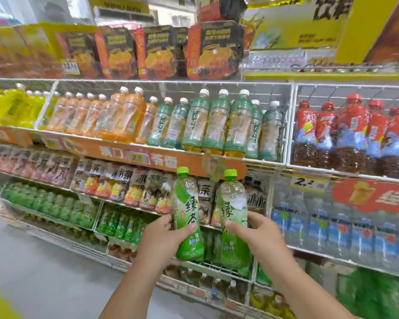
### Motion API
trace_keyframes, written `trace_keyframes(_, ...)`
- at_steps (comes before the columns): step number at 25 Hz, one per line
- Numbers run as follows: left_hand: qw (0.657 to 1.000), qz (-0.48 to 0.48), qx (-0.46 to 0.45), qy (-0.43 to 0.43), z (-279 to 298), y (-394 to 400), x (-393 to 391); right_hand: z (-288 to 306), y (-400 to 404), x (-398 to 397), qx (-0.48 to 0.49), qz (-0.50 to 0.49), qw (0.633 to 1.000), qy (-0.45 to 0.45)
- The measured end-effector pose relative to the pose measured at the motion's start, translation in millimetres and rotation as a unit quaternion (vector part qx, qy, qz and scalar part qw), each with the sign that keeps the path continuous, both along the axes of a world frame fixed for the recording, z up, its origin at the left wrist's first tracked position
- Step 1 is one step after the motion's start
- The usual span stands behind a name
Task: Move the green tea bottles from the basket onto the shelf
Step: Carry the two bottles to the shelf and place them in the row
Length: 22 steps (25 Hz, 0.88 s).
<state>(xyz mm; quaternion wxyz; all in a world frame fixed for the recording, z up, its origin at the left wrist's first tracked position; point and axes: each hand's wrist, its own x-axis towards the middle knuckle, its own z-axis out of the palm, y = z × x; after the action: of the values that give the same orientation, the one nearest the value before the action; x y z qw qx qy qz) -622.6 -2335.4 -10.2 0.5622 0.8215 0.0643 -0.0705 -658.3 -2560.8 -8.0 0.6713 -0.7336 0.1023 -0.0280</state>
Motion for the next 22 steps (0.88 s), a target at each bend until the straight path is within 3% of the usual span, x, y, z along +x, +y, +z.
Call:
trace_keyframes(5,0.996,-0.081,-0.029,0.029,-17,18,34,-9,23,-1,-0.018,-0.060,0.997,0.049)
trace_keyframes(10,0.992,-0.087,-0.043,0.085,-55,-1,45,-38,17,12,-0.002,-0.078,0.994,0.082)
trace_keyframes(14,0.986,-0.079,-0.082,0.126,-106,-12,56,-102,8,24,0.007,-0.095,0.988,0.124)
trace_keyframes(22,0.975,-0.078,-0.072,0.196,-243,-11,89,-244,32,36,0.034,-0.156,0.965,0.209)
